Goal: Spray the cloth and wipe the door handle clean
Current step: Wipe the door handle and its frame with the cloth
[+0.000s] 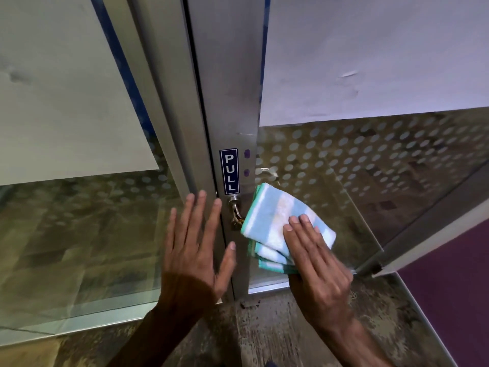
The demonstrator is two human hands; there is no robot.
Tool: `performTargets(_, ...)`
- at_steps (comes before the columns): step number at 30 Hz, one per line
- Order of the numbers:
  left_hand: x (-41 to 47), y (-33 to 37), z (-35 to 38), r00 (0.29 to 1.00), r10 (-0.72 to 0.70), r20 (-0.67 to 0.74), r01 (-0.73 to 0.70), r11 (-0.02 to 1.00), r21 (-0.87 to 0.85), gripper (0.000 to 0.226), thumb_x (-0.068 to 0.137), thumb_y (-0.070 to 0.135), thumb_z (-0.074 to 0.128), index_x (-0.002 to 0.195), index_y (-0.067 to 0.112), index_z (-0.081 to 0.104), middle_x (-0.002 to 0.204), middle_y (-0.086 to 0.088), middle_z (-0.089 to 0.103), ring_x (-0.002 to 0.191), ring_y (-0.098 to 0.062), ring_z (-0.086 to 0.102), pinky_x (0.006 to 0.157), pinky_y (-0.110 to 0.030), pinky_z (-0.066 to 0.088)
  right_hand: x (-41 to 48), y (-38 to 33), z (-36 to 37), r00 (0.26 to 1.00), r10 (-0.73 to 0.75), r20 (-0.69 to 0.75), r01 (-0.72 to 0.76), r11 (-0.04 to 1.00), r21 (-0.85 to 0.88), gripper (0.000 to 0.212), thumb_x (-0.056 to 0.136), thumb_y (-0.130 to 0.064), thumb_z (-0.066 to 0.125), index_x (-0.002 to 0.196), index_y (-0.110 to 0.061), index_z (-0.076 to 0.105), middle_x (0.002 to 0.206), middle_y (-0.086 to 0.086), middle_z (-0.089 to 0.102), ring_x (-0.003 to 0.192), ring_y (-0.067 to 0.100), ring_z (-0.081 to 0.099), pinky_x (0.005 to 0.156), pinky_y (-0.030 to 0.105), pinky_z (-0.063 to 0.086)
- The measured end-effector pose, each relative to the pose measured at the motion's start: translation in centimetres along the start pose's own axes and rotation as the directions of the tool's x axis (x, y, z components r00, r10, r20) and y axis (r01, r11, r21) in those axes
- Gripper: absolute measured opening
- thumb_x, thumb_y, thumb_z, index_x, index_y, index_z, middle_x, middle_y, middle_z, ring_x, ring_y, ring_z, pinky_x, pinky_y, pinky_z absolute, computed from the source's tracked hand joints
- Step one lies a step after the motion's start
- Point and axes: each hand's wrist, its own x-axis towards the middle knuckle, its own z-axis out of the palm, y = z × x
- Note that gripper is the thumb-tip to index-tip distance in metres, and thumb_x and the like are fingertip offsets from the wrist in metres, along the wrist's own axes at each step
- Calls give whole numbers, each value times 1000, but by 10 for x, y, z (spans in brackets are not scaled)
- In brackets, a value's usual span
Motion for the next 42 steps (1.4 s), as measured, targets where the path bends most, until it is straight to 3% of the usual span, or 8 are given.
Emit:
performTargets(3, 9, -20, 13, 999, 39, 12, -41, 984, 171, 81, 98, 53, 43, 167, 15, 20, 175, -21, 13, 163, -39, 6, 129, -66, 7, 14, 6, -3, 997, -66, -44, 64, 997, -47, 51, 84, 23, 58, 130, 5, 66, 139, 22, 64, 130, 41, 62, 94, 60, 60)
performTargets(6, 19, -36, 30, 997, 70, -37, -59, 968, 246, 88, 95, 55, 46, 169, 21, 13, 176, -19, 3, 163, -39, -4, 128, -65, -4, 32, 13, 1, 988, -104, -114, 94, 992, -83, 48, 88, 21, 45, 128, 5, 67, 135, 24, 66, 127, 43, 64, 91, 61, 60)
performTargets(16, 55, -55, 60, 988, 45, -148, 4, 947, 320, 88, 99, 60, 45, 169, 20, 11, 175, -17, -14, 163, -38, -12, 128, -64, -8, 121, 30, 57, 905, -263, -335, 195, 955, -223, 42, 109, 0, 35, 136, -1, 67, 142, 18, 64, 134, 40, 60, 100, 59, 56)
performTargets(23, 62, -58, 69, 981, 0, -192, 54, 959, 278, 80, 106, 61, 36, 167, 16, 8, 173, -10, -24, 162, -32, -18, 128, -67, 0, 128, 45, 95, 877, -401, -265, 298, 886, -354, 35, 106, -5, 54, 137, -6, 67, 142, 14, 65, 133, 38, 61, 97, 60, 56)
performTargets(28, 64, -63, 75, 983, -27, -181, 77, 959, 274, 91, 96, 56, 48, 167, 16, 7, 172, -9, -30, 161, -31, -22, 128, -65, -4, 125, 50, 102, 866, -443, -232, 350, 868, -353, 31, 104, -9, 59, 133, -8, 71, 136, 12, 71, 130, 35, 64, 97, 57, 57)
performTargets(34, 60, -65, 71, 987, -22, -159, 69, 953, 296, 110, 79, 48, 62, 167, 14, 6, 174, -12, -8, 160, -30, -26, 128, -59, -12, 111, 51, 101, 850, -509, -134, 440, 827, -350, 39, 87, -11, 83, 125, -8, 76, 126, 11, 76, 123, 31, 70, 91, 51, 61)
performTargets(39, 60, -68, 74, 988, 3, -157, 46, 950, 310, 107, 85, 51, 57, 168, 17, -2, 172, -10, -27, 161, -31, -23, 129, -59, -11, 102, 54, 100, 848, -528, -48, 490, 814, -311, 33, 91, -12, 77, 123, -10, 77, 124, 10, 77, 119, 30, 73, 89, 47, 62)
performTargets(42, 60, -73, 78, 986, 17, -164, 38, 944, 329, 101, 91, 56, 53, 168, 18, -2, 173, -10, -25, 162, -31, -19, 129, -59, -11, 98, 56, 98, 845, -535, 7, 514, 809, -286, 29, 95, -10, 70, 123, -10, 77, 124, 10, 77, 118, 29, 73, 90, 45, 62)
